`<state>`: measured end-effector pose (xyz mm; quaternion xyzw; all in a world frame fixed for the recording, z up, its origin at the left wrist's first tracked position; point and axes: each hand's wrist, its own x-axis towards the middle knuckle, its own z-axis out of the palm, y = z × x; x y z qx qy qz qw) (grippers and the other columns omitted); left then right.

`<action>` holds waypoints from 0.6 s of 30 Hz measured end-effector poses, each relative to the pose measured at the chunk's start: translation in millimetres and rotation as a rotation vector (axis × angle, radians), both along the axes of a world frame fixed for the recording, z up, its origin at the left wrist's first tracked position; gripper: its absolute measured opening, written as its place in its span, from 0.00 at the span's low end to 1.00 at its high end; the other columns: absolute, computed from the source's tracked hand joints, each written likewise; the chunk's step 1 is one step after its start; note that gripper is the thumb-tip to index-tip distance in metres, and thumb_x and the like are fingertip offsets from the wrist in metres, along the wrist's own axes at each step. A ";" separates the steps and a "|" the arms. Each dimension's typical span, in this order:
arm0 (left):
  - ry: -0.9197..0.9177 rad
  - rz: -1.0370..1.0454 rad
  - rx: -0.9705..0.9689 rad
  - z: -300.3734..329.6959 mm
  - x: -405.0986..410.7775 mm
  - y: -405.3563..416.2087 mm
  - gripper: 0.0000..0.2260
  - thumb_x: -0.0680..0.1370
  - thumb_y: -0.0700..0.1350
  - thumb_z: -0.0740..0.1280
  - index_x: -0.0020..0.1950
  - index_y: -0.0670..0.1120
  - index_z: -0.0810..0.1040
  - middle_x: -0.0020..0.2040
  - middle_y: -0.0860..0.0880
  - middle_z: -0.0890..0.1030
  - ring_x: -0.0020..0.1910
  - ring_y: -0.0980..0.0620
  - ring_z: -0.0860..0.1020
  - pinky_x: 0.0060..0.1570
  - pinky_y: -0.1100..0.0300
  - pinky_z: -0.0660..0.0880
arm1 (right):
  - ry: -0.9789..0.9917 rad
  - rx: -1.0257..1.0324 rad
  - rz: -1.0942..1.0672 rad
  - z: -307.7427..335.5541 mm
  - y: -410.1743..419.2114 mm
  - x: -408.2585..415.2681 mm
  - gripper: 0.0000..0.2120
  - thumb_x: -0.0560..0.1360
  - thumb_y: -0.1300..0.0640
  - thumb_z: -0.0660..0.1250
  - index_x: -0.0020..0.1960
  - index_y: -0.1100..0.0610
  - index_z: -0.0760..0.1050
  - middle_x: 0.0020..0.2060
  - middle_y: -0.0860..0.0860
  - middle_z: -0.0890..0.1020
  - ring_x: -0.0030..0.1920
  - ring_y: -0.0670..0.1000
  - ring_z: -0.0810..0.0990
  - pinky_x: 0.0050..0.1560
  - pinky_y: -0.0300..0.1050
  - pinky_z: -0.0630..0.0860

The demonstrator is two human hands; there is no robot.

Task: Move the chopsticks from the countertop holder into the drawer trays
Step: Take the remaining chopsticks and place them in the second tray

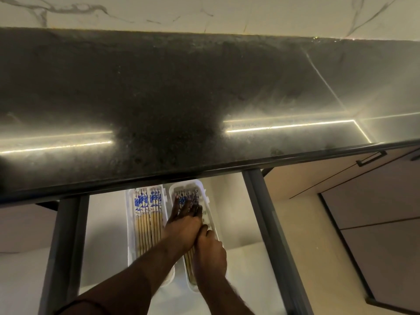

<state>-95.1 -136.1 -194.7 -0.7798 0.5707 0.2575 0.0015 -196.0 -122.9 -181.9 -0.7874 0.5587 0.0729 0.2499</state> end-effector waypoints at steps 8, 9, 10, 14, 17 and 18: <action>-0.117 -0.090 0.080 -14.9 0.3 0.0 0.26 0.83 0.51 0.53 0.78 0.48 0.50 0.80 0.48 0.47 0.77 0.46 0.37 0.64 0.52 0.30 | 0.026 0.020 0.115 -1.9 4.1 -5.3 0.19 0.81 0.53 0.62 0.70 0.56 0.68 0.63 0.53 0.78 0.58 0.52 0.80 0.59 0.45 0.76; -0.175 -0.134 0.037 -15.5 0.2 -0.2 0.25 0.82 0.50 0.55 0.78 0.48 0.54 0.80 0.46 0.51 0.77 0.44 0.40 0.65 0.49 0.28 | 0.030 0.030 0.121 -2.3 4.0 -5.3 0.18 0.81 0.53 0.62 0.70 0.56 0.69 0.63 0.53 0.78 0.58 0.52 0.80 0.59 0.45 0.76; -0.226 -0.179 0.011 -14.4 0.5 0.6 0.24 0.82 0.50 0.56 0.77 0.47 0.56 0.80 0.45 0.52 0.77 0.43 0.38 0.65 0.46 0.26 | 0.034 0.041 0.126 -2.9 3.8 -5.4 0.17 0.81 0.54 0.62 0.69 0.56 0.70 0.62 0.53 0.79 0.58 0.52 0.80 0.60 0.45 0.75; -0.275 -0.222 0.098 -11.2 -0.4 -0.2 0.29 0.81 0.52 0.56 0.78 0.47 0.49 0.80 0.45 0.47 0.76 0.44 0.35 0.63 0.46 0.24 | 0.013 0.081 0.092 -0.9 0.6 -6.2 0.15 0.82 0.54 0.59 0.67 0.56 0.73 0.61 0.53 0.80 0.58 0.53 0.80 0.60 0.45 0.75; -0.270 -0.240 0.055 -9.2 -0.4 -1.3 0.28 0.81 0.52 0.55 0.78 0.45 0.51 0.80 0.44 0.51 0.78 0.44 0.40 0.67 0.45 0.28 | -0.007 0.092 0.064 4.7 -1.0 -8.3 0.15 0.82 0.54 0.58 0.66 0.57 0.72 0.60 0.54 0.80 0.58 0.55 0.81 0.60 0.47 0.76; -0.261 -0.238 0.043 -9.1 -0.5 -0.6 0.28 0.81 0.52 0.55 0.78 0.45 0.51 0.80 0.44 0.51 0.78 0.43 0.40 0.69 0.45 0.29 | -0.017 0.092 0.064 7.3 -1.5 -9.2 0.15 0.82 0.54 0.58 0.66 0.57 0.72 0.60 0.55 0.80 0.58 0.55 0.81 0.61 0.48 0.76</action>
